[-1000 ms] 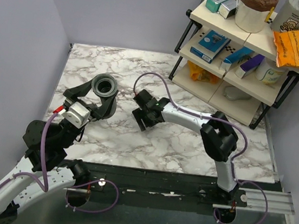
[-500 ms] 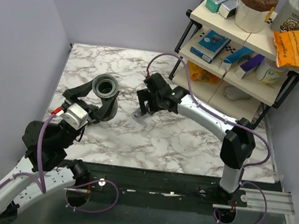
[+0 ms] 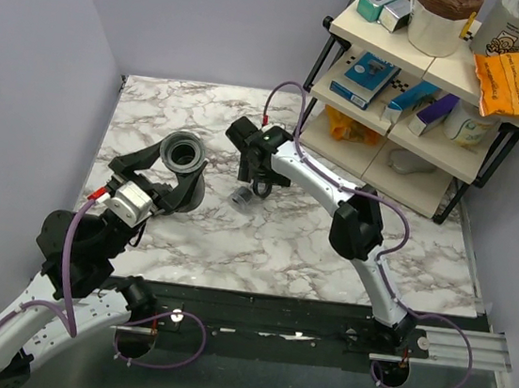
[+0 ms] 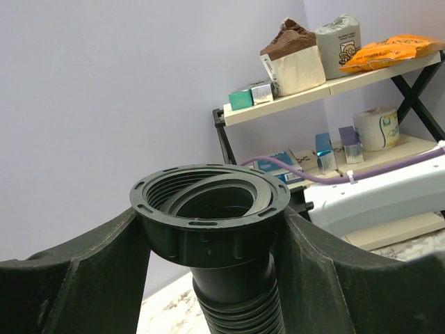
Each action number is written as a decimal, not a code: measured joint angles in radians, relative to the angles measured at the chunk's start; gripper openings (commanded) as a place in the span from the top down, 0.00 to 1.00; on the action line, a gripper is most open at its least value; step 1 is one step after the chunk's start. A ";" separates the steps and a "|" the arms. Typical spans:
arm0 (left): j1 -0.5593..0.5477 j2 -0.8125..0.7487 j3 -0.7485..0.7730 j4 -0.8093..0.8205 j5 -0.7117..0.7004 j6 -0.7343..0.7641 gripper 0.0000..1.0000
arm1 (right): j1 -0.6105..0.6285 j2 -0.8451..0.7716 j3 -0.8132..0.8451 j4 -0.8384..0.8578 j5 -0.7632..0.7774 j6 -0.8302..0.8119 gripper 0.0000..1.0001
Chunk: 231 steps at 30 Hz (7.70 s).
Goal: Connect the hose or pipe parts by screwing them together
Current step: Move the adaptor to the center of the board, then pick up the adaptor from the center of the board, then install the adaptor on the pipeline.
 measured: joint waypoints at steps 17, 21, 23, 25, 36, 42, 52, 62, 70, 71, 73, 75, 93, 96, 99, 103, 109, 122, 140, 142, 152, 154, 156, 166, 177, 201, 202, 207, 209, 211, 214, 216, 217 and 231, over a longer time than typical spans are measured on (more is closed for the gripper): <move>0.000 0.000 0.018 -0.027 0.003 0.001 1.00 | 0.038 0.063 -0.018 -0.065 0.021 0.043 0.00; 0.000 0.000 0.018 -0.027 0.006 0.000 1.00 | 0.041 0.063 -0.046 -0.063 0.021 0.025 0.00; 0.000 0.000 0.018 -0.026 0.008 0.000 1.00 | 0.041 0.061 -0.080 -0.059 0.021 0.018 0.00; 0.000 0.000 0.019 -0.026 0.010 0.000 1.00 | 0.041 0.054 -0.134 -0.053 0.022 0.012 0.00; 0.000 0.002 0.018 -0.024 0.047 -0.014 1.00 | 0.039 -0.047 -0.112 -0.077 0.047 -0.021 0.00; 0.000 0.016 0.016 -0.004 0.078 -0.019 1.00 | 0.039 -0.052 0.098 -0.009 0.067 -0.014 0.00; 0.000 0.047 0.014 0.025 0.101 -0.031 1.00 | 0.039 0.113 0.117 0.117 0.105 -0.145 0.00; 0.000 0.060 0.014 0.033 0.103 -0.038 1.00 | 0.047 0.166 0.116 0.243 0.125 -0.369 0.00; 0.005 0.061 0.014 0.037 0.103 -0.042 1.00 | 0.085 0.048 -0.187 0.352 0.095 -0.489 0.00; 0.008 0.061 0.014 0.039 0.103 -0.042 1.00 | 0.088 0.014 -0.241 0.357 0.080 -0.499 0.00; 0.010 0.061 0.014 0.042 0.103 -0.042 1.00 | 0.092 -0.033 -0.315 0.364 0.072 -0.520 0.00; 0.014 0.061 0.014 0.043 0.103 -0.045 1.00 | 0.097 -0.064 -0.369 0.372 0.072 -0.542 0.00; 0.051 0.028 0.012 0.031 0.125 -0.068 1.00 | 0.103 -0.293 -0.422 0.358 0.077 -0.660 0.00; 0.054 0.018 0.012 0.031 0.126 -0.068 1.00 | 0.142 -0.288 -0.385 0.316 0.116 -0.599 0.00; 0.056 0.010 0.012 0.029 0.127 -0.068 1.00 | 0.195 -0.224 -0.282 0.229 0.170 -0.491 0.00; 0.060 0.002 0.013 0.020 0.129 -0.068 1.00 | 0.237 -0.079 -0.077 0.056 0.236 -0.313 0.00; 0.060 -0.008 0.013 0.005 0.132 -0.070 1.00 | 0.240 -0.074 -0.138 -0.077 0.243 -0.124 0.00; 0.060 -0.026 0.017 -0.028 0.164 -0.083 1.00 | 0.293 -0.105 -0.269 -0.161 0.176 0.066 0.00; 0.082 -0.030 0.029 -0.037 0.195 -0.113 1.00 | 0.284 -0.200 -0.576 0.096 0.131 -0.093 0.05; 0.082 -0.030 0.029 -0.037 0.196 -0.113 1.00 | 0.277 -0.200 -0.576 0.129 0.131 -0.125 0.08; 0.089 -0.030 0.029 -0.036 0.197 -0.114 1.00 | 0.241 -0.199 -0.593 0.232 0.129 -0.193 0.19; 0.092 -0.030 0.029 -0.036 0.198 -0.116 1.00 | 0.235 -0.199 -0.599 0.252 0.130 -0.202 0.23; 0.093 -0.029 0.029 -0.037 0.200 -0.118 1.00 | 0.233 -0.199 -0.605 0.271 0.131 -0.209 0.28; 0.113 -0.017 0.033 -0.048 0.299 -0.140 1.00 | 0.210 -0.228 -0.669 0.369 0.126 -0.242 0.83; 0.114 0.138 0.226 -0.085 0.426 -0.116 1.00 | 0.157 -0.695 -0.794 0.517 -0.011 -0.500 0.99; 0.090 0.367 0.042 0.557 0.640 -0.344 1.00 | 0.151 -1.258 -0.706 1.247 -0.729 -1.103 0.99; 0.086 0.378 0.034 0.573 0.639 -0.365 1.00 | 0.151 -1.257 -0.715 1.251 -0.776 -1.105 0.99; 0.069 0.401 0.028 0.575 0.588 -0.488 1.00 | 0.151 -1.251 -0.731 1.305 -0.946 -1.093 0.99; 0.068 0.401 0.042 0.539 0.534 -0.554 1.00 | 0.151 -1.250 -0.732 1.332 -0.988 -1.079 0.99; 0.068 0.401 0.053 0.503 0.476 -0.622 1.00 | 0.151 -1.246 -0.732 1.357 -1.015 -1.062 0.99; 0.068 0.400 0.062 0.451 0.431 -0.727 1.00 | 0.151 -1.227 -0.732 1.398 -1.042 -1.036 0.99; 0.067 0.401 0.062 0.426 0.429 -0.773 1.00 | 0.151 -1.202 -0.732 1.427 -1.054 -1.016 0.99; 0.066 0.402 0.062 0.417 0.426 -0.793 1.00 | 0.150 -1.188 -0.732 1.440 -1.057 -1.006 0.99; 0.039 0.362 -0.002 0.520 0.481 -0.780 1.00 | 0.115 -1.024 -0.653 1.512 -1.136 -0.792 0.99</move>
